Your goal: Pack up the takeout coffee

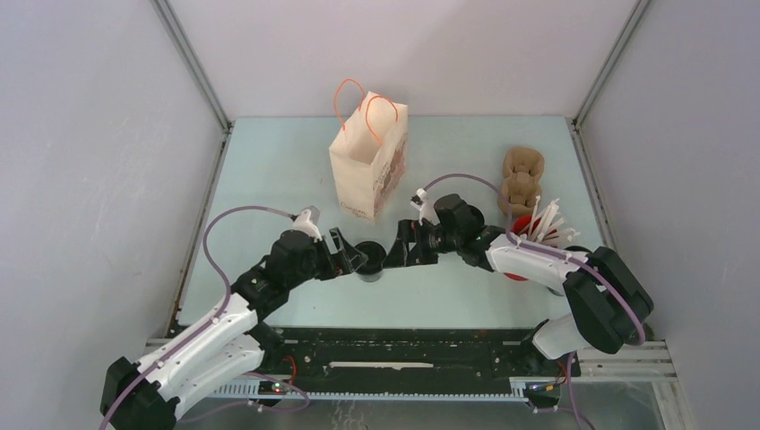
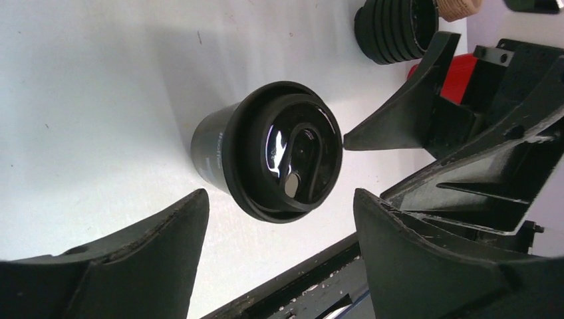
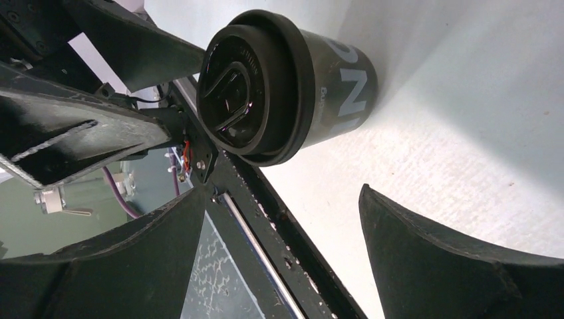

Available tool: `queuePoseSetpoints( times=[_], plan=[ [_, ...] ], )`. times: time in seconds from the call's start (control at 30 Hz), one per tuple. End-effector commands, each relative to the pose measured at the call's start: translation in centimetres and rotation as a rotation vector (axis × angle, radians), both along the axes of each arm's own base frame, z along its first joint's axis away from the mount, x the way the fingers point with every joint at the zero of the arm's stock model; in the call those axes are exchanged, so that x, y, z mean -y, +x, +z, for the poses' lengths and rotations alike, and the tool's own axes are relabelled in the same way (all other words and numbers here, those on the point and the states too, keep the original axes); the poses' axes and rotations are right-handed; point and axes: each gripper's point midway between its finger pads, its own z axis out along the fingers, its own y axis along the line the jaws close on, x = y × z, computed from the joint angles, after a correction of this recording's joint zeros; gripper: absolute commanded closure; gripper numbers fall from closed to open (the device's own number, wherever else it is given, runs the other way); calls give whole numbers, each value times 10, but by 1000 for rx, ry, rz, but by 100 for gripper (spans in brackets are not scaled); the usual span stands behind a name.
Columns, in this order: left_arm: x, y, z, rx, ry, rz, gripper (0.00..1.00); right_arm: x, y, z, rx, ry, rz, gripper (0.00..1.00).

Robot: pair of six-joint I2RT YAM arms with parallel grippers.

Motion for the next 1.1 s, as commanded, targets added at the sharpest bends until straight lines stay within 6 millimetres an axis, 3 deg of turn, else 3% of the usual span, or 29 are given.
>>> queuePoseSetpoints(
  times=[0.0, 0.17, 0.43, 0.53, 0.63, 0.73, 1.07],
  plan=[
    [3, 4, -3, 6, 12, -16, 20, -7, 11, 14, 60, 20, 31, 6],
    [-4, 6, -15, -3, 34, 18, 31, -16, 16, 16, 54, 36, 44, 6],
    [-21, 7, -3, 25, -23, 95, 19, -24, 27, 14, -5, 89, 30, 7],
    [-32, 5, -9, 7, -68, 139, 29, -27, 33, 15, -23, 121, 25, 10],
    [-33, 2, -20, -27, -94, 132, 39, -31, 35, 17, -52, 151, 24, 15],
    [-26, 3, -27, -53, -129, 110, 42, -35, 36, 19, -61, 169, 29, 17],
    [-25, 5, -33, -58, -140, 111, 38, -46, 39, 3, -80, 142, 47, 15]
  ],
)
